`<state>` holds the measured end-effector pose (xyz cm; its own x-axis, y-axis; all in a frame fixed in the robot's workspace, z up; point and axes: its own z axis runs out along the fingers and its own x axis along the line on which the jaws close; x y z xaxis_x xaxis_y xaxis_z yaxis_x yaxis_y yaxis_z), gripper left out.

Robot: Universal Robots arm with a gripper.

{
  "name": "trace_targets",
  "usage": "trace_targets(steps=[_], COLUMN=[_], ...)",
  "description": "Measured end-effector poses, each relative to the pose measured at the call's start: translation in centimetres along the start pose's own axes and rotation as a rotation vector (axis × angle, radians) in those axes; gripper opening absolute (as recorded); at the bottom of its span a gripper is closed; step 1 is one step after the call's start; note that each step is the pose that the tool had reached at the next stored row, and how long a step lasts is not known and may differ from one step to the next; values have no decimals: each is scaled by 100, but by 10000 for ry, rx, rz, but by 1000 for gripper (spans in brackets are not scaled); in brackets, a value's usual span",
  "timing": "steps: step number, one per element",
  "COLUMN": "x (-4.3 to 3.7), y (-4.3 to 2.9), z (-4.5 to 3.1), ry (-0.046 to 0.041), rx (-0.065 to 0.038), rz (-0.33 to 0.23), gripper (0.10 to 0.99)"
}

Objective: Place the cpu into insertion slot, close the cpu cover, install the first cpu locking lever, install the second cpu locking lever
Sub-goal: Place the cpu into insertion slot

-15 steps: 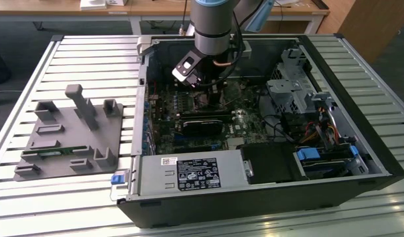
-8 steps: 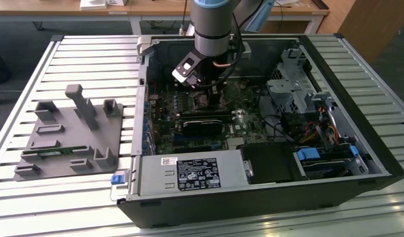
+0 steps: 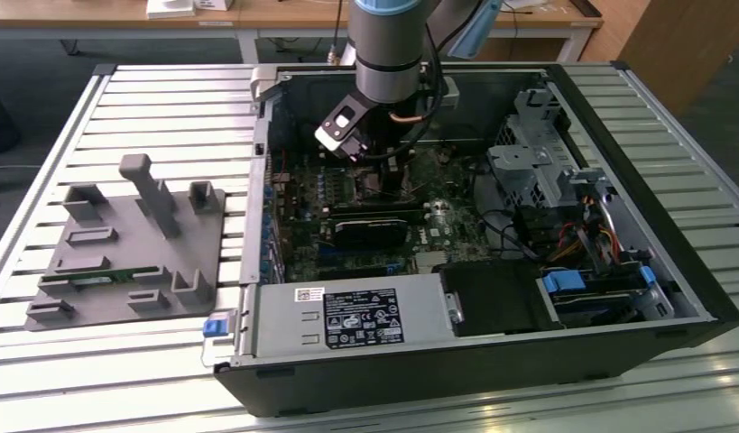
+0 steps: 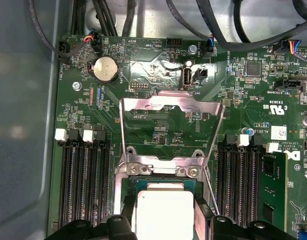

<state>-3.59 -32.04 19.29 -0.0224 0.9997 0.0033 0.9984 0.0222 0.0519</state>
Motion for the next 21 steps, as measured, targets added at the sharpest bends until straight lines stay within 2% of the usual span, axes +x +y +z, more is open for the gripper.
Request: trace_targets(steps=[13, 15, 16, 21], x=[0, 2, 2, 12], y=[0, 1, 1, 1], z=[2, 5, 4, 2], ry=[3, 9, 6, 1], rx=[-2, -5, -4, -1], rz=[0, 0, 0, -1], gripper=[541, 553, 616, 616])
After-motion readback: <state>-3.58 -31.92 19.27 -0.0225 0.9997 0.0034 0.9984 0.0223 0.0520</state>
